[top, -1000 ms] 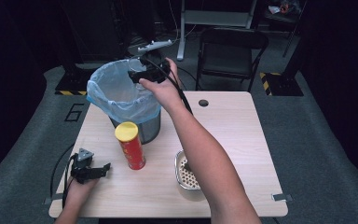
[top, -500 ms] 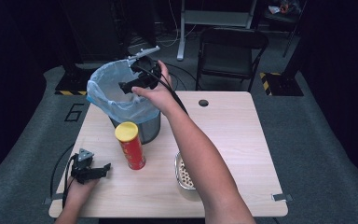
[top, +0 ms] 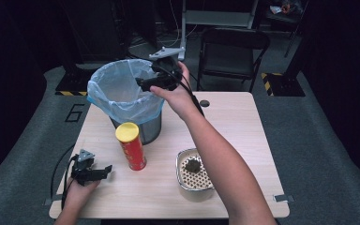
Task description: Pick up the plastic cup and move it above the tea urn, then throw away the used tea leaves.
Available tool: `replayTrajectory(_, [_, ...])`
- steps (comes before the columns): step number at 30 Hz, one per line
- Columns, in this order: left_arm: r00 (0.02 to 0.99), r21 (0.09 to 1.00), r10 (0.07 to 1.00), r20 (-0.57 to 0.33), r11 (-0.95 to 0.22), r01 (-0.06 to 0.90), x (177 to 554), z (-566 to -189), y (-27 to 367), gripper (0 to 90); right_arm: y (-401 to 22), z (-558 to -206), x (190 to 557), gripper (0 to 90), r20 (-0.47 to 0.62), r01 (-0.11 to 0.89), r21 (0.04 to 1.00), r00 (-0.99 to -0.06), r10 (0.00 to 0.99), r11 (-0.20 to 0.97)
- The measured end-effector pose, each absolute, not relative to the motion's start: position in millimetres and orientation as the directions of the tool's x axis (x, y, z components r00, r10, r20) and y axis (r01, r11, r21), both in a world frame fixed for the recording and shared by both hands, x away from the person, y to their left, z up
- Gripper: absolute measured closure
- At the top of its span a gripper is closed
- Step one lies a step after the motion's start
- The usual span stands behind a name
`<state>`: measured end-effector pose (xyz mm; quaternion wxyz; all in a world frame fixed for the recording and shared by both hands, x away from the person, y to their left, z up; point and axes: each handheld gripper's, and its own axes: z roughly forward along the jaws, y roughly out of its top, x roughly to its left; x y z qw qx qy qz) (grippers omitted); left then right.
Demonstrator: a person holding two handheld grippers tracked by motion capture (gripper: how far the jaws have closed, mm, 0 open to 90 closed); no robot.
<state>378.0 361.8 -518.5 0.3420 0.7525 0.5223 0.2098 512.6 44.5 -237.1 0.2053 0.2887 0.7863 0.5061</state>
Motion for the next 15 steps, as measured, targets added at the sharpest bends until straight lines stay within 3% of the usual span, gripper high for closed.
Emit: replayTrajectory(15, [0.428, 0.796, 0.896, -0.118, -0.172, 0.58, 368.1, -494.7, 344.6, 12.1, -46.9, -263.3, 487.0, 26.2, -0.012, 0.288, 0.91, -0.701, 0.713, 0.299])
